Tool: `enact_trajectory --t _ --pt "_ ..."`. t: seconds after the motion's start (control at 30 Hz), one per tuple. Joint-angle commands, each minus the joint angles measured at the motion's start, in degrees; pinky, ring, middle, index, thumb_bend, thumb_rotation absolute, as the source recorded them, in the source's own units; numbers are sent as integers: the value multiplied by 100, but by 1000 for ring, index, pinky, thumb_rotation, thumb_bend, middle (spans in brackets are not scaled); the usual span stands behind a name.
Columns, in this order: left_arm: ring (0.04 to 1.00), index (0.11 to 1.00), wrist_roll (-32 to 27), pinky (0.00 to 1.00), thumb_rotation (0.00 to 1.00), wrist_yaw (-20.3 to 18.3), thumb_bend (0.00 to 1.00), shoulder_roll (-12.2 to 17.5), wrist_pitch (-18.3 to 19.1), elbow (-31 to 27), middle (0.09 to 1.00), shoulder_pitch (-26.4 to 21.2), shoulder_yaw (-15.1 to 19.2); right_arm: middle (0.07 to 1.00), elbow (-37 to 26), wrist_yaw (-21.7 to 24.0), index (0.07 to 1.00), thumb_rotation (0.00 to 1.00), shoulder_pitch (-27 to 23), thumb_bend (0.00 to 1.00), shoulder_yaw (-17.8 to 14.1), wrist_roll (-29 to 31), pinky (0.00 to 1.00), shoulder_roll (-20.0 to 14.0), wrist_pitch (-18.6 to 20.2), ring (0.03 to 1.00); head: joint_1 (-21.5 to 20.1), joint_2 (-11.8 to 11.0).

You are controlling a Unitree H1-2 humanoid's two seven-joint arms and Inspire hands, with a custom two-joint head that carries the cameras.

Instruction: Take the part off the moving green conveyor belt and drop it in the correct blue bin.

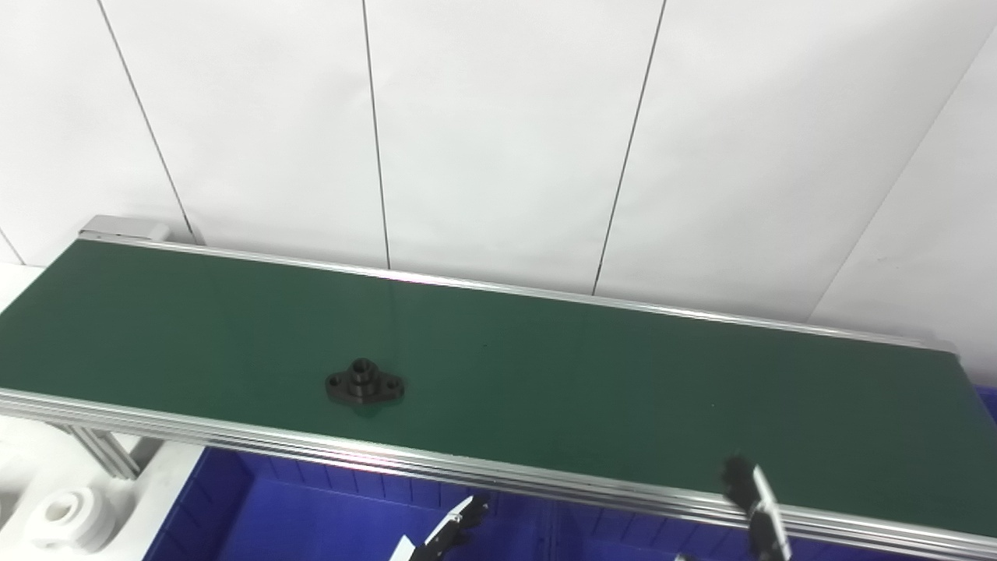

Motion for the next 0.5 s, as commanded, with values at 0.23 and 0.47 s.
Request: enact_trajectory --t 0.23,0.47 --pt "886 904 33 842 576 57 755 68 -128 -148 902 -10 63 860 -414 1263 887 606 -580 714 -787 -7 781 199 101 828 -46 38" --pt "902 910 115 865 586 38 746 128 -128 -179 911 15 48 852 -505 2146 892 504 -1055 716 -958 -148 760 384 691 821 -195 55"
